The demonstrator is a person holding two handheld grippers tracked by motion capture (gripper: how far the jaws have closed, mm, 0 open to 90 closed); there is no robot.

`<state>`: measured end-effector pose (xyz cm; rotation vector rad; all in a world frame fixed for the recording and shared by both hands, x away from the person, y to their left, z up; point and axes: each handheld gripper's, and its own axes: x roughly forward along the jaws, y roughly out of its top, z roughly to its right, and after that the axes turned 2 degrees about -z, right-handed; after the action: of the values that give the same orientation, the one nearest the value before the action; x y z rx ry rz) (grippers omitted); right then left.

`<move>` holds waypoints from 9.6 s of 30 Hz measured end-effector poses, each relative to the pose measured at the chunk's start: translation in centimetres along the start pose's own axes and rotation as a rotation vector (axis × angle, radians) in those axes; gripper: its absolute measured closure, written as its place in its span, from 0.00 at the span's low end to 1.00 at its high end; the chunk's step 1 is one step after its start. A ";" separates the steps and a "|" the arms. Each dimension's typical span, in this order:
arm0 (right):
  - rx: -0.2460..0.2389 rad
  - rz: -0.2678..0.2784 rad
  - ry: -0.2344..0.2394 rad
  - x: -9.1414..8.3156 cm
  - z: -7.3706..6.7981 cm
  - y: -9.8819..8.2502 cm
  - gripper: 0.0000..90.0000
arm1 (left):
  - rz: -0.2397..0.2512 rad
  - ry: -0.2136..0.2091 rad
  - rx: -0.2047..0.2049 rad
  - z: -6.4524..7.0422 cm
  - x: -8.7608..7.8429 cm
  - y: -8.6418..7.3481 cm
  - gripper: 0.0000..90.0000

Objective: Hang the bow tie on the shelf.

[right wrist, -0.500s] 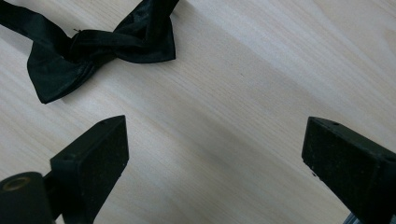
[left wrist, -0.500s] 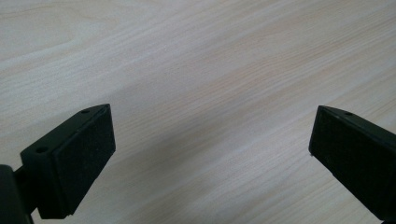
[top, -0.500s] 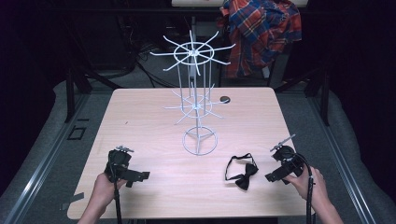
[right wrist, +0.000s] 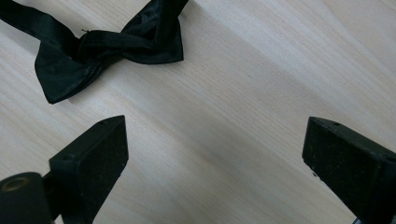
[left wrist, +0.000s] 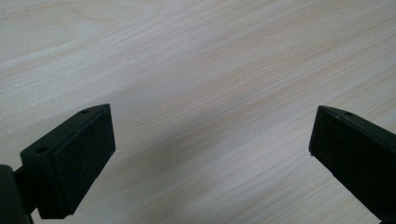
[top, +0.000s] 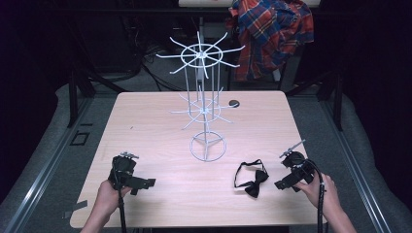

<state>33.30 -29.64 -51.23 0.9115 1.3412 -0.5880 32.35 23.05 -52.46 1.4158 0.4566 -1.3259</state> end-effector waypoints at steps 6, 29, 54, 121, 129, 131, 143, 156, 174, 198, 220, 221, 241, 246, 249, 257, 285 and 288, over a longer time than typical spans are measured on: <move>-0.005 0.009 0.002 0.1 0.0 0.0 0.07 | 0.000 0.000 -0.003 0.0 0.0 0.0 0.00; -0.017 0.165 0.021 -0.7 -1.7 2.0 0.08 | -0.005 0.003 0.006 0.0 0.1 0.1 0.00; 0.035 0.127 0.073 1.8 -3.4 3.6 0.20 | -0.007 0.001 0.005 0.1 0.1 0.1 0.00; -0.001 0.004 -0.052 4.5 -4.0 4.4 0.56 | -0.020 0.005 0.014 0.0 0.3 0.1 0.01; -0.012 0.008 -0.074 4.4 -4.3 4.4 0.73 | -0.022 0.008 0.018 0.0 0.3 0.1 0.01; -0.022 0.020 -0.079 4.4 -4.3 4.4 0.78 | -0.022 0.008 0.018 0.1 0.3 0.1 0.01; -0.041 0.088 -0.067 2.7 -4.5 4.5 0.85 | -0.020 0.007 0.017 0.1 0.3 0.1 0.01; -0.068 0.185 -0.081 -0.3 -5.0 4.5 0.85 | -0.019 0.008 0.013 0.0 0.2 0.1 0.01; -0.103 0.243 -0.062 -1.9 -6.0 4.8 0.85 | -0.021 0.009 0.011 0.0 0.2 0.1 0.01; -0.113 0.302 -0.060 -4.1 -6.5 5.4 0.86 | -0.023 0.012 0.011 0.0 0.2 0.0 0.01; -0.132 0.359 -0.058 -5.7 -7.1 7.7 0.86 | -0.023 0.007 0.010 0.0 0.2 0.0 0.01; -0.128 0.371 -0.058 -5.8 -7.1 7.8 0.86 | -0.023 0.007 0.009 0.0 0.2 0.0 0.01; -0.117 0.445 -0.045 -8.2 -7.3 9.3 0.86 | -0.023 0.005 0.012 0.0 0.2 0.0 0.01; -0.121 0.450 -0.052 -8.5 -7.3 9.5 0.86 | -0.025 0.006 0.013 0.0 0.2 0.0 0.01; -0.121 0.454 -0.054 -8.8 -7.3 9.7 0.86 | -0.024 0.005 0.012 0.0 0.2 0.0 0.01; -0.126 0.482 -0.053 -9.7 -7.5 10.4 0.86 | -0.025 0.007 0.014 0.0 0.3 0.0 0.01; -0.114 0.541 -0.049 -11.8 -7.5 12.6 0.86 | -0.025 0.004 0.014 0.0 0.2 0.0 0.01; -0.119 0.548 -0.049 -11.9 -7.6 12.6 0.86 | -0.026 0.003 0.015 0.0 0.2 0.0 0.01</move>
<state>37.22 -18.13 -36.72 1.1012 1.0085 -0.1049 32.42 22.96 -52.67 1.4287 0.4697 -1.3500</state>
